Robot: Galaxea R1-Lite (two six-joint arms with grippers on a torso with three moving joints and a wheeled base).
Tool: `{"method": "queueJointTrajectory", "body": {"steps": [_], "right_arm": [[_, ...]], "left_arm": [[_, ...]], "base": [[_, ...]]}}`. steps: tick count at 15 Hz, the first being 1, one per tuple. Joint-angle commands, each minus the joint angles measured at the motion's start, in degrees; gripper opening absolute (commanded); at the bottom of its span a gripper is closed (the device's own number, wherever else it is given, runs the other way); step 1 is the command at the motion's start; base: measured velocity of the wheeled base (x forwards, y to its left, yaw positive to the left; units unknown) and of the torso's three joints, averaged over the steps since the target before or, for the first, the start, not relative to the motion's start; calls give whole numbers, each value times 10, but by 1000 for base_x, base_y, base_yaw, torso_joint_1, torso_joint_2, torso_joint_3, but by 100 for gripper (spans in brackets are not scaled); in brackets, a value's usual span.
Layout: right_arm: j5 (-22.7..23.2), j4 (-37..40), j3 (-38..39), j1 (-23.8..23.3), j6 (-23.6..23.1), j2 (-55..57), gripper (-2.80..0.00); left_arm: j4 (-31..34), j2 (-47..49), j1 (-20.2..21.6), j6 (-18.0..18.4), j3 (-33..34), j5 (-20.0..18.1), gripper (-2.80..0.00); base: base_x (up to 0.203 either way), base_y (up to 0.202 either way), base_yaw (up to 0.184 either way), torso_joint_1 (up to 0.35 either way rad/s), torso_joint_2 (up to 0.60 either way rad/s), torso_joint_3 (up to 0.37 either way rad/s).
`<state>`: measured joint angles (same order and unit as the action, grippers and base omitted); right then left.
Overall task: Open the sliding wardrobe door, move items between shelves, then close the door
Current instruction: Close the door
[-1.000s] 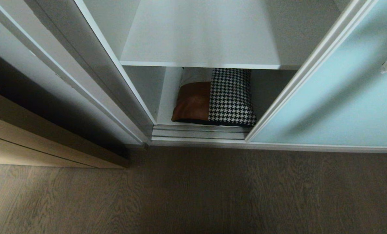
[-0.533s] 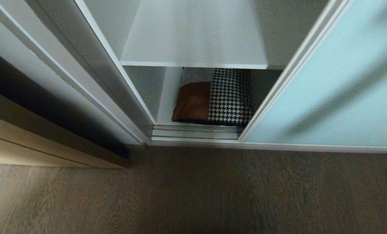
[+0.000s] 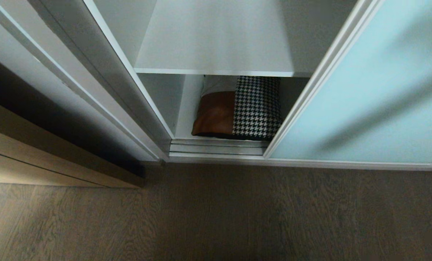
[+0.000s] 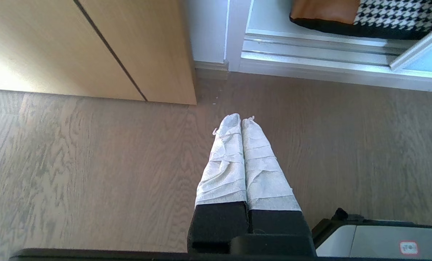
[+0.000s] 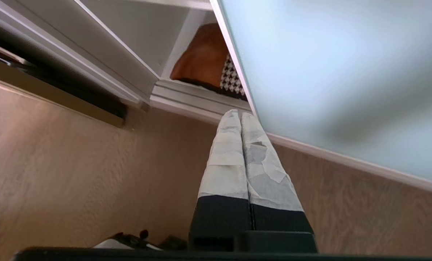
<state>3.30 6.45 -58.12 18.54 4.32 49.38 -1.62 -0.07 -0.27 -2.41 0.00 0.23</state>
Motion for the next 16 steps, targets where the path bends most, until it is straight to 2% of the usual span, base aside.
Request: {"method": "queueJointTrajectory", "body": {"steps": [1,4,6,8,10,16], "right_arm": [[-1,1,22,-1,1,-33,-280],[14,-1,70,-31,-6,-75,-280],[20,-1,63,-48,-2,-77,-280],[41,0,48,-29,2,-71,-280],[45,-2,37,23,8,-48,-280],[46,-82,-29,42,37,100,-280]], "left_arm": [[0,0,0,0,0,0,-280],[0,0,0,0,0,0,-280],[0,0,0,0,0,0,-280],[0,0,0,0,0,0,-280],[0,0,1,0,0,0,-280],[0,0,0,0,0,0,-280]], "base": [[0,0,0,0,0,0],[0,0,0,0,0,0],[0,0,0,0,0,0],[0,0,0,0,0,0],[0,0,0,0,0,0],[0,0,0,0,0,0]]}}
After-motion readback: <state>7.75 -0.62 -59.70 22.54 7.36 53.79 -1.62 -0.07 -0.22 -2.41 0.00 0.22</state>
